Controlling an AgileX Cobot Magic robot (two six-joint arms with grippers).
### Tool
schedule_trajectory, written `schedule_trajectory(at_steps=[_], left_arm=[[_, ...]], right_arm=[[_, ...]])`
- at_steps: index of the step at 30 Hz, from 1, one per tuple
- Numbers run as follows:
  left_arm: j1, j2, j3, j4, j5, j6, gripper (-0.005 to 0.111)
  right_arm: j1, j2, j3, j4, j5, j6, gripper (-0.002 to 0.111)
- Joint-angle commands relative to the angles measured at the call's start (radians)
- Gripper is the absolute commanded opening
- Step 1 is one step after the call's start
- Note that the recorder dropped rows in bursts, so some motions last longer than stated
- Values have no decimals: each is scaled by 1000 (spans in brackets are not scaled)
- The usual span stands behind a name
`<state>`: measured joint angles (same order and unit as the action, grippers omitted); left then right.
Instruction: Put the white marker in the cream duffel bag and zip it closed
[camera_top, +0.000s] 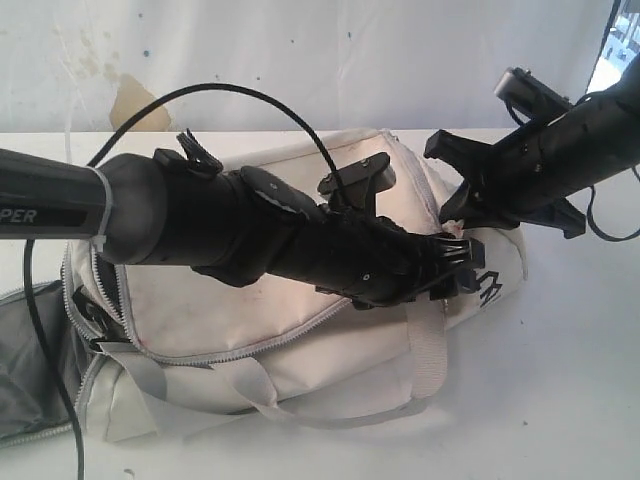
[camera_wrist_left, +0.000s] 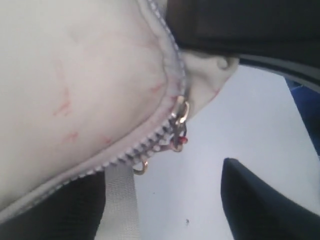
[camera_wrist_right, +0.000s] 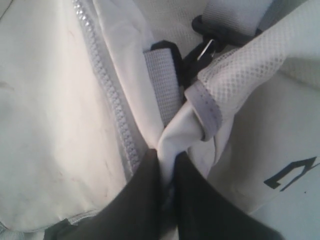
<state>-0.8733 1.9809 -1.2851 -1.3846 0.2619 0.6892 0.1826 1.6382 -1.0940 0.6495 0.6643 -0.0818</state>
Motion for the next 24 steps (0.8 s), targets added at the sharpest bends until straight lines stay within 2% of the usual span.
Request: schedule_trajectory(at_steps=[1, 4, 6, 10, 13, 20, 24], left_arm=[[-7, 3, -1, -19, -62, 147, 71], [-7, 3, -1, -19, -69, 307, 71], [-7, 3, -1, -19, -69, 356, 71], [-7, 3, -22, -64, -108, 341, 71], [-7, 3, -60, -111, -76, 370, 71], [-7, 3, -61, -102, -36, 390, 54], [-7, 16, -61, -95, -19, 390, 57]], right_arm=[[-3, -8, -1, 7, -7, -31, 0], [-3, -8, -3, 7, 6, -48, 0], [-3, -8, -3, 7, 32, -48, 0], [-3, -8, -3, 7, 46, -50, 0], [-3, -8, -3, 9, 56, -54, 0], [-3, -8, -35, 15, 124, -136, 0], [-3, -8, -40, 30, 123, -136, 0]])
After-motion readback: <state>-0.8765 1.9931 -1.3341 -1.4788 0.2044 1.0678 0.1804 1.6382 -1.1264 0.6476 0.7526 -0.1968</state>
